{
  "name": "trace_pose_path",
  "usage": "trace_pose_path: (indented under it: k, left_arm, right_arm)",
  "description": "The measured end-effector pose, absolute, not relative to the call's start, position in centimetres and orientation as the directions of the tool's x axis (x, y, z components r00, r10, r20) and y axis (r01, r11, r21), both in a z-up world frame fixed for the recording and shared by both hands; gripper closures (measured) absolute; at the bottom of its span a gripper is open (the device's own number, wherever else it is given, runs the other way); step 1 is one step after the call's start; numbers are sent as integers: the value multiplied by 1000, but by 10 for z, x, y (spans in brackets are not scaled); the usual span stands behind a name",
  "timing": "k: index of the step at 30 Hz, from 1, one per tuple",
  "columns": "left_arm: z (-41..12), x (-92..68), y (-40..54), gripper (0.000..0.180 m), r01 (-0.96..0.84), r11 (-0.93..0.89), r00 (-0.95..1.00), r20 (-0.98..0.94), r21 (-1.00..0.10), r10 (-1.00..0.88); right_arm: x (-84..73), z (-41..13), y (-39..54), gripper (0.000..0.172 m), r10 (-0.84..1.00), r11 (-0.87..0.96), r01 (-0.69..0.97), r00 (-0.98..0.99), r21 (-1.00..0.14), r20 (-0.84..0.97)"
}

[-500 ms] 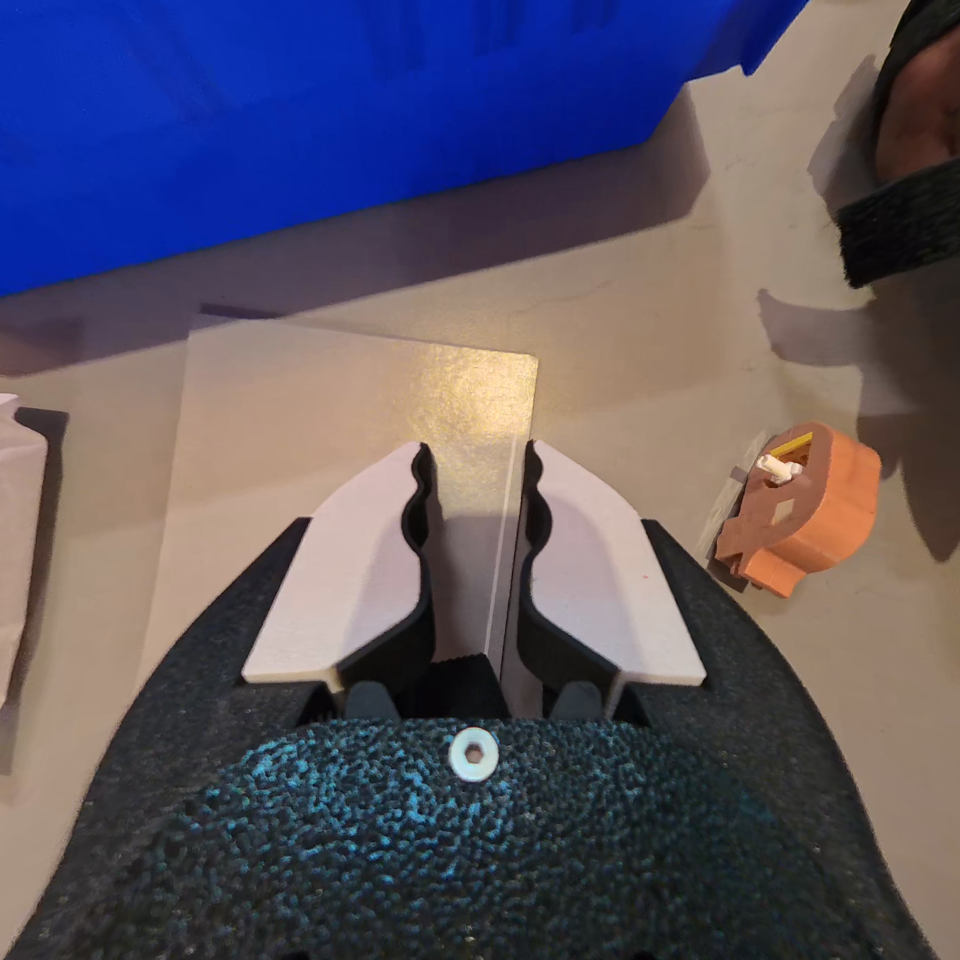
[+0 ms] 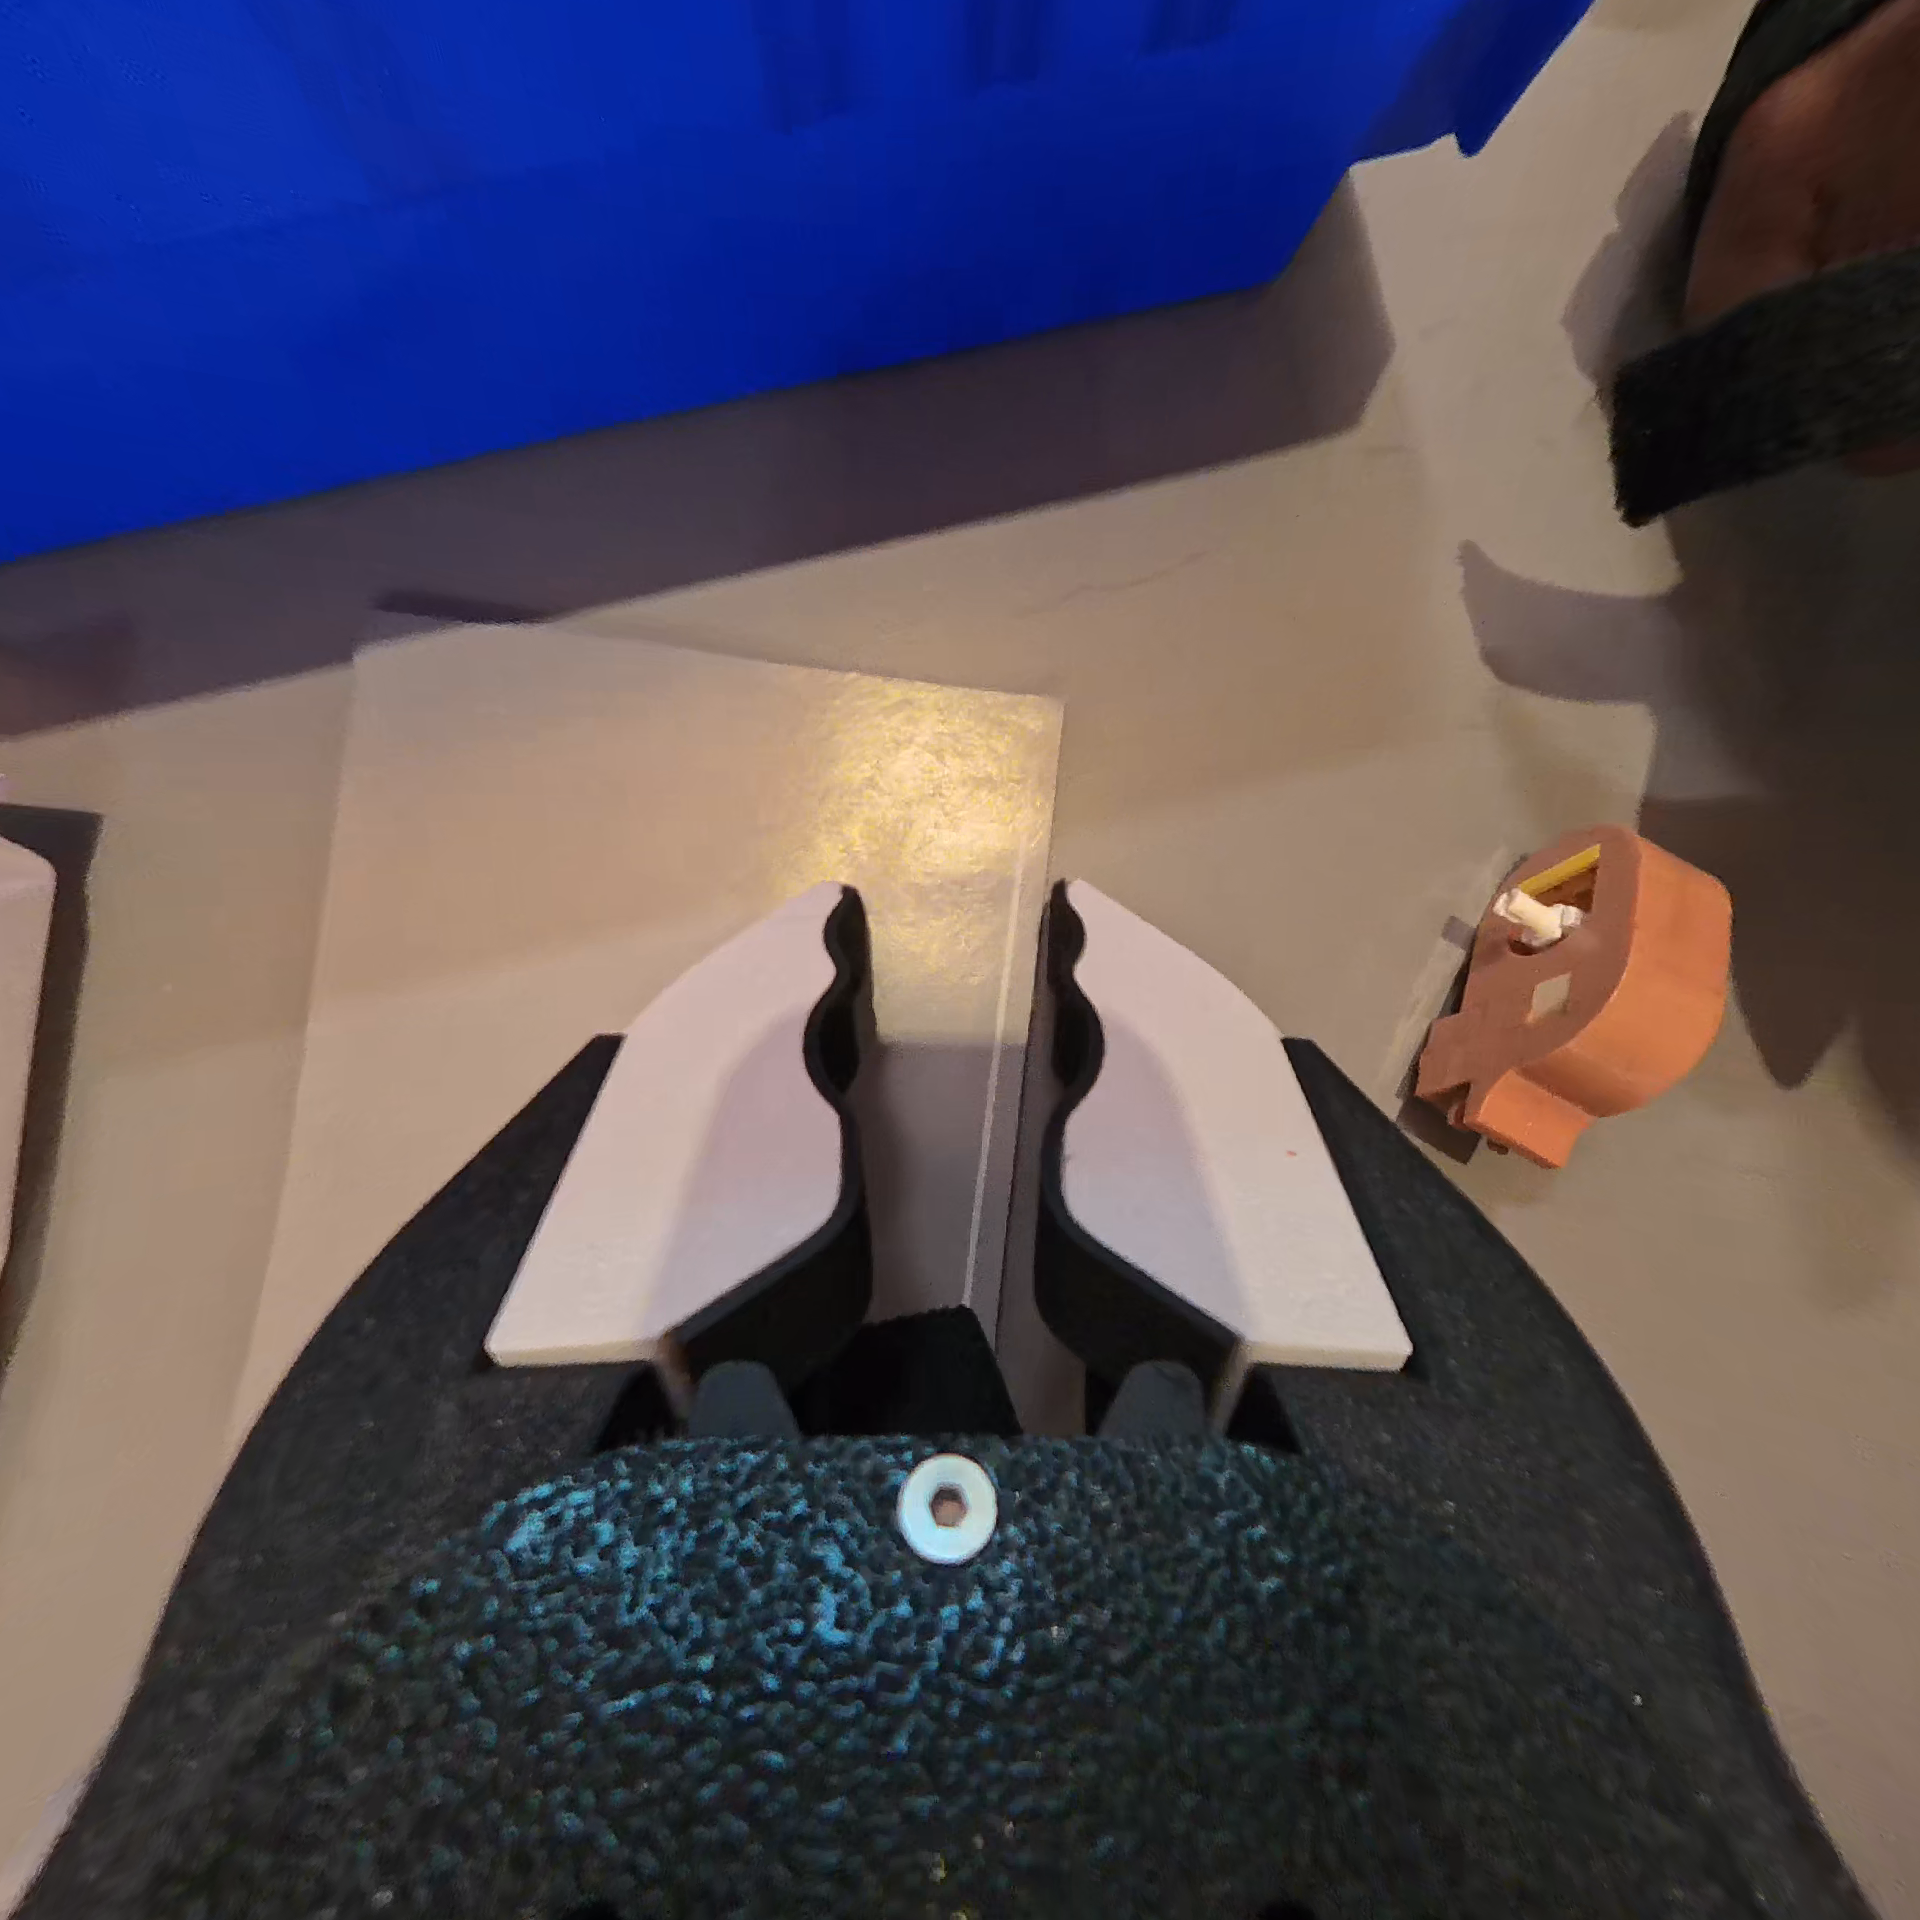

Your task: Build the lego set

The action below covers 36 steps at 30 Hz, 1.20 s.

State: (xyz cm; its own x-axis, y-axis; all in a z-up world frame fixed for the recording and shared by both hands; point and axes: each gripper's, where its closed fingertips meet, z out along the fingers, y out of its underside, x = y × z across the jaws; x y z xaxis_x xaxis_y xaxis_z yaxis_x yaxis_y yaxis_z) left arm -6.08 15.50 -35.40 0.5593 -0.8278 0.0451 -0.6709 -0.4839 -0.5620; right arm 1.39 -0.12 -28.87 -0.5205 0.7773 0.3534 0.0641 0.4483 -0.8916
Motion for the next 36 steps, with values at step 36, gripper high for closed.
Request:
trace_pose_path:
  k: [36]
  left_arm:
    - [-348,-69,158,144,-663,-477,569,27,-577,-822]
  right_arm:
    - [12,-290,13,137,801,476,86,-453,-875,391]
